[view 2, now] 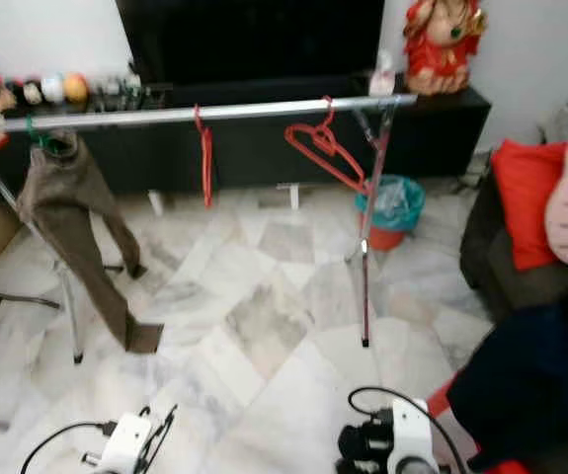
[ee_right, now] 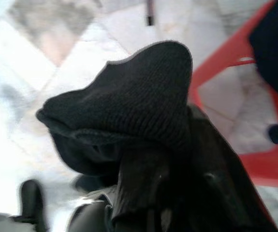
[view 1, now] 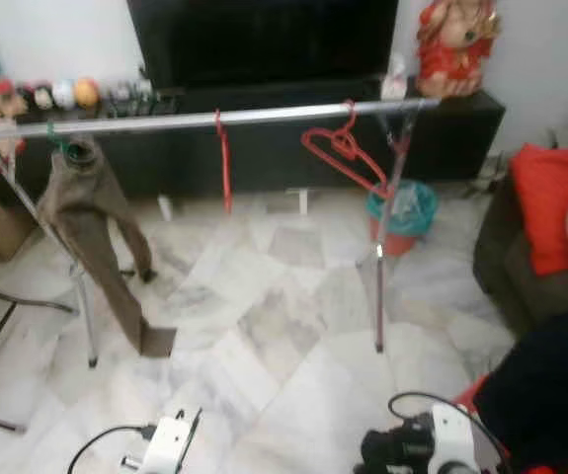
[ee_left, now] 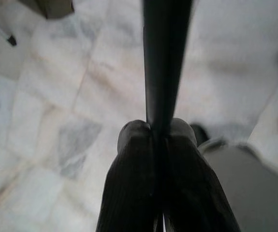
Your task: Hang hanger
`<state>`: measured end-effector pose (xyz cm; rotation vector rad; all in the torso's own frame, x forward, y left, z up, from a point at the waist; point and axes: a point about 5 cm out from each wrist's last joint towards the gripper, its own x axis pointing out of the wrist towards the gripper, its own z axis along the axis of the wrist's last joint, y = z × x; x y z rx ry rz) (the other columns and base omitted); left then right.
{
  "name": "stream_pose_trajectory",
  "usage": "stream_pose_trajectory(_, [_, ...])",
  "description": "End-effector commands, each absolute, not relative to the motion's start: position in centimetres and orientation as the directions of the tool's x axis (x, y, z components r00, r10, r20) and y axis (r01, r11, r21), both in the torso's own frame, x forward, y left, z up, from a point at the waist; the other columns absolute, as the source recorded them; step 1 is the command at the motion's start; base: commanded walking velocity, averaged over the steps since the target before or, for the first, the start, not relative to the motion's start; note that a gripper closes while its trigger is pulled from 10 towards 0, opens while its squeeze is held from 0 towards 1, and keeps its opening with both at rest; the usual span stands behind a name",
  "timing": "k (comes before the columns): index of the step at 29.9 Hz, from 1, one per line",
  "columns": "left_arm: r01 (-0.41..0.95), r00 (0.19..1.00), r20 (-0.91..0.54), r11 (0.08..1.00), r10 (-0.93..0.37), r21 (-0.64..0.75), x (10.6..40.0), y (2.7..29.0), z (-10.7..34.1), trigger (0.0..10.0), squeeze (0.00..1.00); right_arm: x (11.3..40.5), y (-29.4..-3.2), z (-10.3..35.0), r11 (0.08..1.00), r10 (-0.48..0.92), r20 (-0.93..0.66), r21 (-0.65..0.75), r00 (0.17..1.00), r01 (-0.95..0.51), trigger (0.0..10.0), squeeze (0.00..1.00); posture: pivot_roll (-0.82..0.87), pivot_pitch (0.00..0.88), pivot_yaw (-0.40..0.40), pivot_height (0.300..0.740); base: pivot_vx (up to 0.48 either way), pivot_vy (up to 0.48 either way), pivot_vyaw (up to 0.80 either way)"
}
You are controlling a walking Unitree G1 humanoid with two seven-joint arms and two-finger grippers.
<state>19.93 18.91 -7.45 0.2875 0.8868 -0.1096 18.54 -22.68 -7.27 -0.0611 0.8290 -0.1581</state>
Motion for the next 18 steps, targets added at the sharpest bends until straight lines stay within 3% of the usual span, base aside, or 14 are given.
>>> stream_pose_trajectory(1, [0.204,0.628,-0.777,0.955,0.04,0.214,19.6,19.6,-7.5,10.0,0.0,19.7,-22.1,-6.7,0.99,-0.144,-0.701,-0.108,0.698,0.095,10.0,0.0,-0.06,0.008,0.031,0.74,0.0,0.0,0.0])
stream_pose_trajectory(6, [0.196,0.724,-0.689,0.968,-0.033,0.16,22.5,19.2,-5.7,10.0,0.0,21.6,-23.1,-5.3,0.988,-0.151,-0.647,-0.132,0.747,0.086,10.0,0.0,-0.05,0.012,0.032,0.74,0.0,0.0,0.0])
stream_pose_trajectory(11, [0.272,0.747,-0.65,0.957,-0.141,0.105,24.1,18.8,-4.5,10.0,0.0,23.1,-23.6,-4.2,0.989,-0.132,-0.621,-0.14,0.772,0.056,10.0,0.0,-0.06,0.012,0.032,0.74,0.0,0.0,0.0])
stream_pose_trajectory(12, [0.35,0.758,-0.606,0.934,-0.24,0.067,25.4,18.2,-3.3,10.0,0.0,24.3,-23.5,-3.4,0.991,-0.093,-0.605,-0.133,0.791,0.015,10.0,0.0,-0.05,0.012,0.031,0.74,0.0,0.0,0.0])
stream_pose_trajectory(18, [0.567,0.71,-0.513,0.824,-0.482,0.012,27.9,16.8,-0.4,10.0,0.0,27.2,-23.4,-1.2,0.982,-0.028,-0.565,-0.17,0.825,-0.083,10.0,0.0,-0.05,0.014,0.03,0.74,0.0,0.0,0.0])
